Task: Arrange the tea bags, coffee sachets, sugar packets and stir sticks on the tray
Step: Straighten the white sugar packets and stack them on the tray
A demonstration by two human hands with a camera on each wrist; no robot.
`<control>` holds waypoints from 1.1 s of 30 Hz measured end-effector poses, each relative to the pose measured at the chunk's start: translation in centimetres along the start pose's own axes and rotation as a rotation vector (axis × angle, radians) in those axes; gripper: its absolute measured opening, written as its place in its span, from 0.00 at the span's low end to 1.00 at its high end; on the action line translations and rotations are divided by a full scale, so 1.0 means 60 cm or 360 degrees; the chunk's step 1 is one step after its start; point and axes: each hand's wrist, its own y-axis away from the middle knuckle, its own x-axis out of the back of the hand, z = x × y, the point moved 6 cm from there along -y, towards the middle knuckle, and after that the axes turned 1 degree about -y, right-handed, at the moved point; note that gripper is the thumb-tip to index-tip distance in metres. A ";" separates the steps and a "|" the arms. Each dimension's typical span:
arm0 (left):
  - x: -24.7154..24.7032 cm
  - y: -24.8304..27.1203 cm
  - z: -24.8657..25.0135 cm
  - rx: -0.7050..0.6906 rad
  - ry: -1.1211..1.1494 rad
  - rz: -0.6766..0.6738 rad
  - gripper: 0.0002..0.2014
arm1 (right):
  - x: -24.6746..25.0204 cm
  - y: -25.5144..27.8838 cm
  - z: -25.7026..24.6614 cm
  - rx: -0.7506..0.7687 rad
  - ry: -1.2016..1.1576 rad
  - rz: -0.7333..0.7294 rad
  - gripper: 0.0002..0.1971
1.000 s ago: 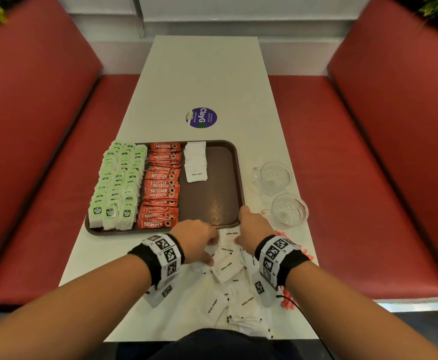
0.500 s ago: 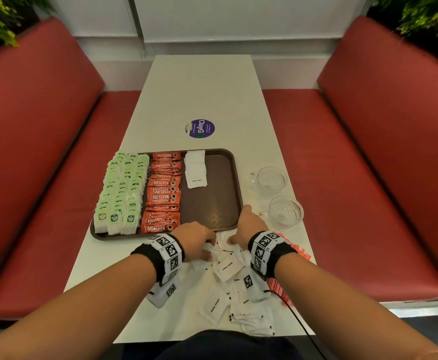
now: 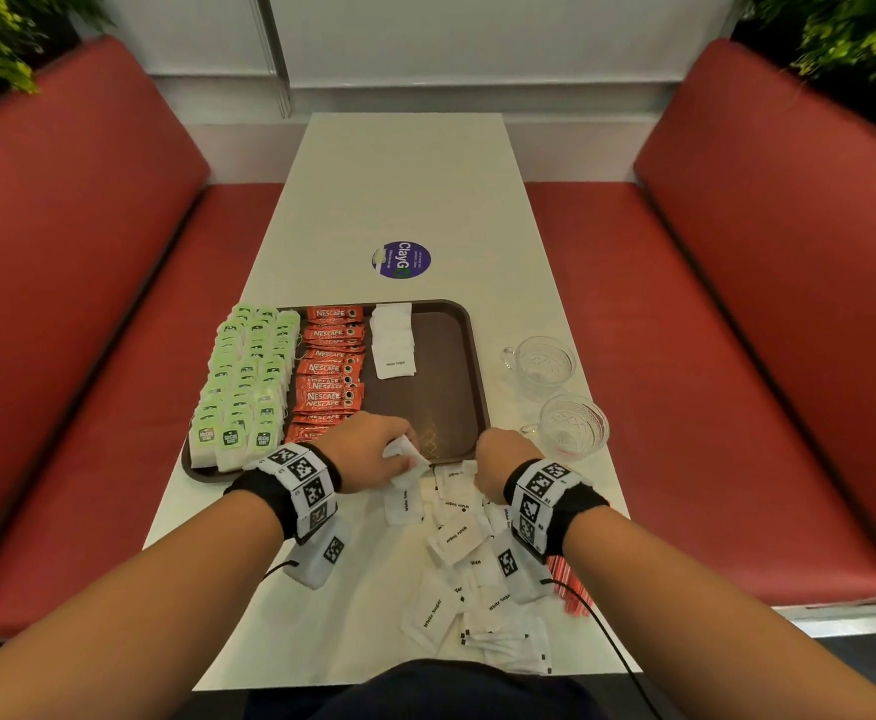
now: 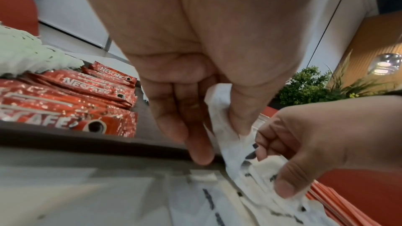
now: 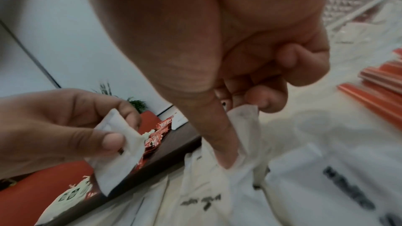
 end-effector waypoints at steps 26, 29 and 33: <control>0.061 -0.050 -0.014 0.0034 0.0269 0.0302 0.09 | 0.099 -0.052 -0.085 0.0697 -0.0673 0.0461 0.07; 0.070 -0.062 -0.017 0.0047 0.0225 0.0359 0.07 | 0.103 -0.060 -0.088 0.0695 -0.0670 0.0449 0.05; 0.082 -0.074 -0.031 0.0084 0.0309 0.0452 0.04 | 0.105 -0.081 -0.084 0.0624 -0.0692 0.0429 0.06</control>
